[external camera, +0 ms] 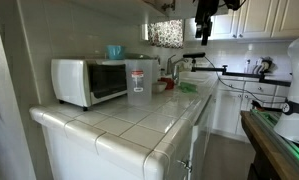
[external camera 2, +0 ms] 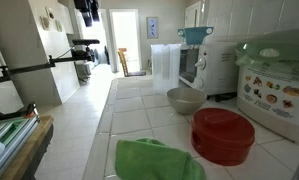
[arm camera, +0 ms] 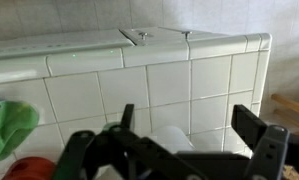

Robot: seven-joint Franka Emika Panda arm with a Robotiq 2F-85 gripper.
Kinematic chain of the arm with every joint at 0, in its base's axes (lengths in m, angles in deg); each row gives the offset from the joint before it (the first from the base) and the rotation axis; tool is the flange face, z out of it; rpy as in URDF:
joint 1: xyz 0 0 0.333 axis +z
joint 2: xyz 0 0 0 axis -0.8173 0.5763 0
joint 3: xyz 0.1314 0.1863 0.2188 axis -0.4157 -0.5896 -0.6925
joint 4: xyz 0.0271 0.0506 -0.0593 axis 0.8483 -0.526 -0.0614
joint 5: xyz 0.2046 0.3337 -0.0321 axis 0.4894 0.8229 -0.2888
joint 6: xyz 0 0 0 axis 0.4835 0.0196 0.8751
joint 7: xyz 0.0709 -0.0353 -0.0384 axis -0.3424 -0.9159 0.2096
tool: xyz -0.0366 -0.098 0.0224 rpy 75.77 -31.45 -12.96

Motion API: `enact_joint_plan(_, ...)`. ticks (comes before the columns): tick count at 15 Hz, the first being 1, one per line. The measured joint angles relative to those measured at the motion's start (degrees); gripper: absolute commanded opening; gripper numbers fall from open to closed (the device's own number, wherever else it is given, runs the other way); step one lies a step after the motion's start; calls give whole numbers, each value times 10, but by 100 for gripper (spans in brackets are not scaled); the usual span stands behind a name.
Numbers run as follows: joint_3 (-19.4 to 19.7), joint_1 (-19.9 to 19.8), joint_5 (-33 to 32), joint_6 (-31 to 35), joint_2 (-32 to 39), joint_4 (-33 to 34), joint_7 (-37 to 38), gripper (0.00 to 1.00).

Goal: Put the red lid on the plastic jug

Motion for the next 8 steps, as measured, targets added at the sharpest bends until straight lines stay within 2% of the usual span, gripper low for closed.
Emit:
enact_joint_plan(5,11,-41,-26,93,22,-2,-2,100)
enact_joint_plan(8,15,-66,-63,147,51,-2,-1,100)
